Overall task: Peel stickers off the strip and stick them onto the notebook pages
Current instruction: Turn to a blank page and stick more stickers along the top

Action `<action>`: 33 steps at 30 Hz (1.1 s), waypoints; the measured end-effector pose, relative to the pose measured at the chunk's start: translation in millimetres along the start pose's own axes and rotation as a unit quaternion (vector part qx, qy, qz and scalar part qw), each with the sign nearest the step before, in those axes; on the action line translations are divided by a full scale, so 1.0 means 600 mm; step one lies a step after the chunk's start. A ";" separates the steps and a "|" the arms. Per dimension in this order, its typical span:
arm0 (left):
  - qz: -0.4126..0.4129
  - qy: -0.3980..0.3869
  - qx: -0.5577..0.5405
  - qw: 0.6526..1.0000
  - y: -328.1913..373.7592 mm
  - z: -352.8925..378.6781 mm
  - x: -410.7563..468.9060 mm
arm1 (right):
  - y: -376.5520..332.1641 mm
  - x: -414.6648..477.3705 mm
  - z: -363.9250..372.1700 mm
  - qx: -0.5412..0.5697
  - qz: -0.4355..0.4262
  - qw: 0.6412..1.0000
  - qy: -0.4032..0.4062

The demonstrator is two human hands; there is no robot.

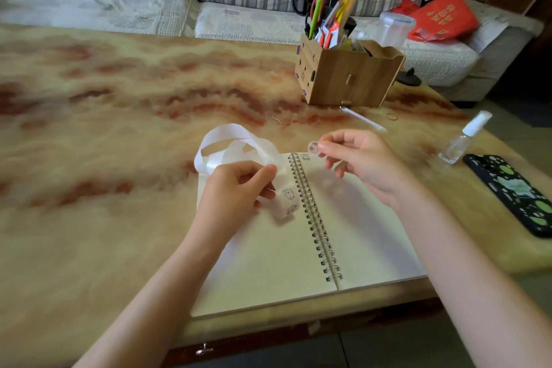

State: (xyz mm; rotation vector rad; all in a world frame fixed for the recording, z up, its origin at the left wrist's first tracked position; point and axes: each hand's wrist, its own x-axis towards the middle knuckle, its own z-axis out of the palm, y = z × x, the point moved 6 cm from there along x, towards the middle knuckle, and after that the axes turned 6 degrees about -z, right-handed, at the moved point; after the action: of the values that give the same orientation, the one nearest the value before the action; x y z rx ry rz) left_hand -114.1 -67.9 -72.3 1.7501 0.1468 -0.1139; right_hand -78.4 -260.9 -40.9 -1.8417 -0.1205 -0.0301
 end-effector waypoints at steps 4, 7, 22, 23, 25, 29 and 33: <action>0.001 -0.001 0.016 1.000 -0.001 0.005 0.000 | 0.044 0.024 -0.023 -0.069 0.076 0.994 0.040; 0.000 -0.003 0.020 1.000 -0.003 0.006 0.001 | 0.049 0.034 -0.022 -0.085 0.084 0.991 0.060; 0.004 -0.009 0.045 0.999 -0.007 0.007 0.002 | 0.059 0.045 -0.019 -0.128 0.041 0.985 0.109; 0.005 -0.007 0.048 0.999 -0.007 0.007 0.003 | 0.059 0.045 -0.019 -0.132 0.040 0.984 0.110; 0.006 -0.007 0.050 0.999 -0.006 0.007 0.003 | 0.061 0.047 -0.019 -0.140 0.042 0.983 0.112; 0.007 -0.007 0.055 0.998 -0.005 0.007 0.002 | 0.064 0.048 -0.019 -0.150 0.040 0.981 0.115; 0.010 -0.005 0.057 0.998 -0.004 0.007 0.001 | 0.068 0.049 -0.016 -0.161 0.042 0.978 0.122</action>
State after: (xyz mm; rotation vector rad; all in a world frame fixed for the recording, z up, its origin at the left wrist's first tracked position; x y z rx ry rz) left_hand -113.6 -71.5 -75.5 1.8649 0.1177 -0.1180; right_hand -44.6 -279.0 -75.0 -2.1480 0.1422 -0.2278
